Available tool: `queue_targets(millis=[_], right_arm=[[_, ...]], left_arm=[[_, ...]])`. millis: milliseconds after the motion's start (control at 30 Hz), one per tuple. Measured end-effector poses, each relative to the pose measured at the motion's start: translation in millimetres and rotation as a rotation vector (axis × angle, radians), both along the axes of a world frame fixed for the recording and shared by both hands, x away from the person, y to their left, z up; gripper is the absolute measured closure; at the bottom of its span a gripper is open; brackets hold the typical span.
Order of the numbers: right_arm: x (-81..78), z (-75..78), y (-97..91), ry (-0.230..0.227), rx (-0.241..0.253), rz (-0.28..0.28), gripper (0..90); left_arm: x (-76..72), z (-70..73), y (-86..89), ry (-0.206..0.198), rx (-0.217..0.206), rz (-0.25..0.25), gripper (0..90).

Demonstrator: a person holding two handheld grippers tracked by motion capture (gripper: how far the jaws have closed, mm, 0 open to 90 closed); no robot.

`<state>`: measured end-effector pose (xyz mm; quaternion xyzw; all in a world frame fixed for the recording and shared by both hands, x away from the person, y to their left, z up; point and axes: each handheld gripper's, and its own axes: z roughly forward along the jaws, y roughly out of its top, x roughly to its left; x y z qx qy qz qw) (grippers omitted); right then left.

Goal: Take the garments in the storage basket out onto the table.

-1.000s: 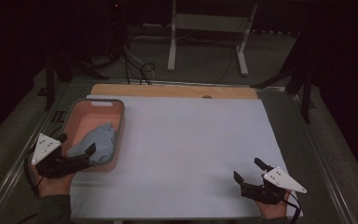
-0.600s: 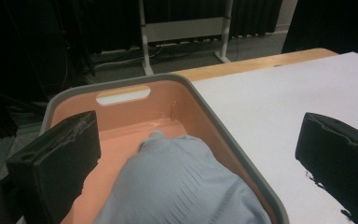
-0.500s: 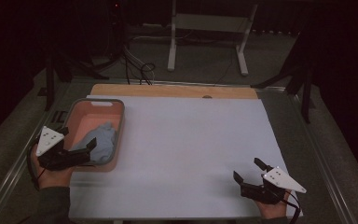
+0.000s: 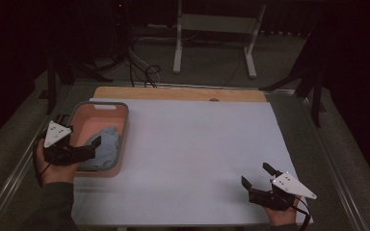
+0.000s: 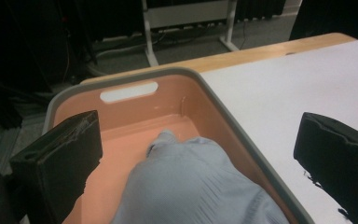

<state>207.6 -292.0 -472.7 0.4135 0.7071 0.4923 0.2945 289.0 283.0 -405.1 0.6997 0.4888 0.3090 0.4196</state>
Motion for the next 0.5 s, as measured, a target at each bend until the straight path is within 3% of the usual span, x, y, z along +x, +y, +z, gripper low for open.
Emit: queue_targets(millis=[500], right_arm=[[0.3, 0.1, -0.9, 0.0, 0.003, -0.002, 9.8]], left_arm=[[26.1, -6.9, 1.7, 0.096, 0.013, 0.014, 0.4]])
